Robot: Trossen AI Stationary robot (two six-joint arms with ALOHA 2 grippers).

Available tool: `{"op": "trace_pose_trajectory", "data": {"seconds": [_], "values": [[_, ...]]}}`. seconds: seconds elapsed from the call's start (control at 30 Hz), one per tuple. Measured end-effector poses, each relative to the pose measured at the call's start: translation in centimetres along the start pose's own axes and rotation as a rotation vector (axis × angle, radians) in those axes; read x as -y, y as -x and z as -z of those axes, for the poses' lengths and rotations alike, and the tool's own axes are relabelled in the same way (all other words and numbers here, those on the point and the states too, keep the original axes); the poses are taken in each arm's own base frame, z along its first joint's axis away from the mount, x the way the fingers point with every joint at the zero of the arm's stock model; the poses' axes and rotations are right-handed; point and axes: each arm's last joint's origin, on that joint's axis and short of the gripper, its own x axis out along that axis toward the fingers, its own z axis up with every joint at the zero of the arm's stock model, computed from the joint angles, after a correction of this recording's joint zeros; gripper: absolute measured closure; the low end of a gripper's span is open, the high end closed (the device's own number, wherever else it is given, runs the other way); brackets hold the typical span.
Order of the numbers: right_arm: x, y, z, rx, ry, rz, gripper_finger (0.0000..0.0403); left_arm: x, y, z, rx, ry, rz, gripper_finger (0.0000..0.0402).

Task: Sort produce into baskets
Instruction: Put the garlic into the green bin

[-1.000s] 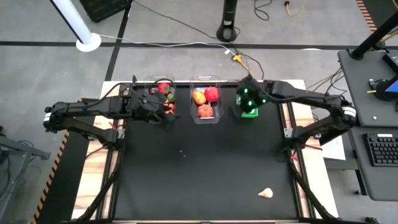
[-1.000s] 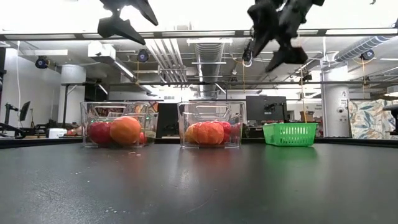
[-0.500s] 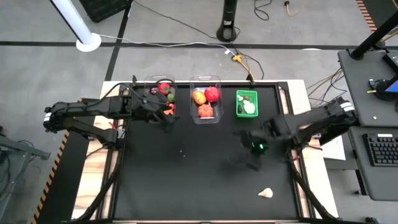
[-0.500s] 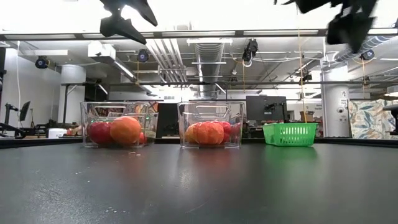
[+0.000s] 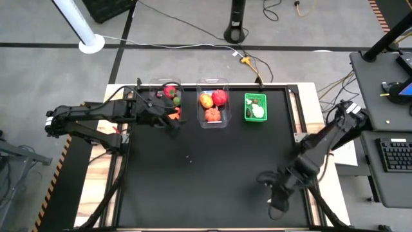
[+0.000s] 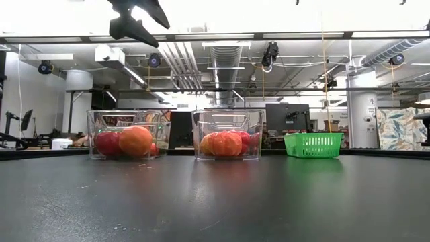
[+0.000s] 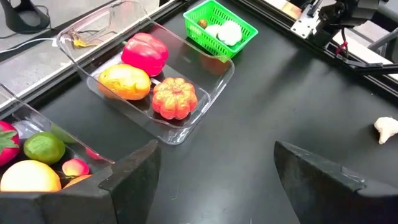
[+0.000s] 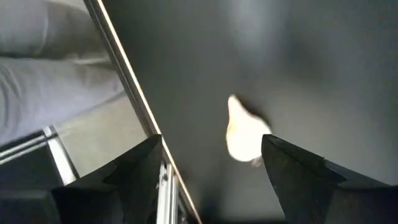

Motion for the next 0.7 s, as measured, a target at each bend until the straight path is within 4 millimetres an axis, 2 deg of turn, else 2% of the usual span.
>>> {"op": "trace_pose_trajectory", "data": {"seconds": [0.17, 0.3, 0.7], "values": [[-1.2, -2.6, 2.0, -0.050, 0.031, 0.027, 0.0142, 0.0, 0.0, 0.0, 0.001, -0.012, 0.000, 0.0109], [-1.7, -4.5, 2.7, -0.077, 0.046, 0.071, 0.0142, 0.0, 0.0, 0.0, 0.000, -0.013, 0.000, 0.0109], [-0.1, -9.2, 2.4, -0.080, -0.020, 0.265, 0.0142, 0.0, 0.0, 0.0, 0.000, -0.008, 0.001, 0.0109]]}}
